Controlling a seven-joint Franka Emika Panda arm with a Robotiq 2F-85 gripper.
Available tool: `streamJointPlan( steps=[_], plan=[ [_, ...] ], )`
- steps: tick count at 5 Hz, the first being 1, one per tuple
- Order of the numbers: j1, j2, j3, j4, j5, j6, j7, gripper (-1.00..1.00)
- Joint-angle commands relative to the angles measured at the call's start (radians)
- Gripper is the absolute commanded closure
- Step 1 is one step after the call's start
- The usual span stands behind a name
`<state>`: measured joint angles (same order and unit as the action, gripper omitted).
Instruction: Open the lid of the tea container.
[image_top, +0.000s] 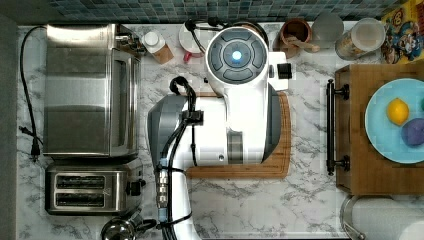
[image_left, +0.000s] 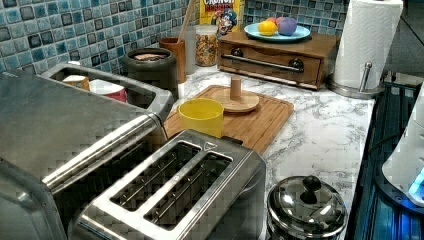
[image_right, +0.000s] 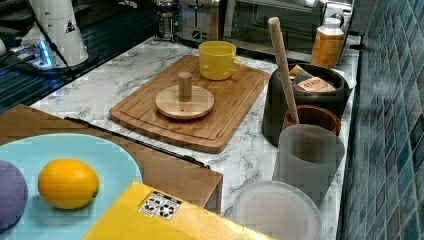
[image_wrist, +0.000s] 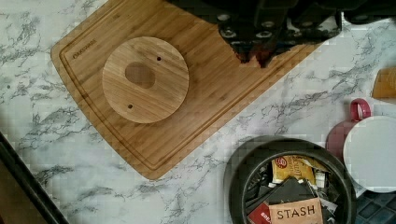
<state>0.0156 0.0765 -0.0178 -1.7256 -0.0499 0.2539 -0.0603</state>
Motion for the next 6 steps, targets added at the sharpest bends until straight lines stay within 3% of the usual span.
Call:
streamJointPlan(
  steps=[1,4,5,6],
  plan=[
    [0.005,0.008,0.006,0.000,-0.002,0.002,0.000,1.00],
    [-0.037,-0.151,-0.038,-0.262,-0.026,0.144,-0.020,1.00],
    [-0.116,-0.179,0.010,-0.313,-0.045,0.152,0.002,1.00],
    [-0.084,-0.165,-0.050,-0.311,-0.050,0.115,0.029,1.00]
  ],
)
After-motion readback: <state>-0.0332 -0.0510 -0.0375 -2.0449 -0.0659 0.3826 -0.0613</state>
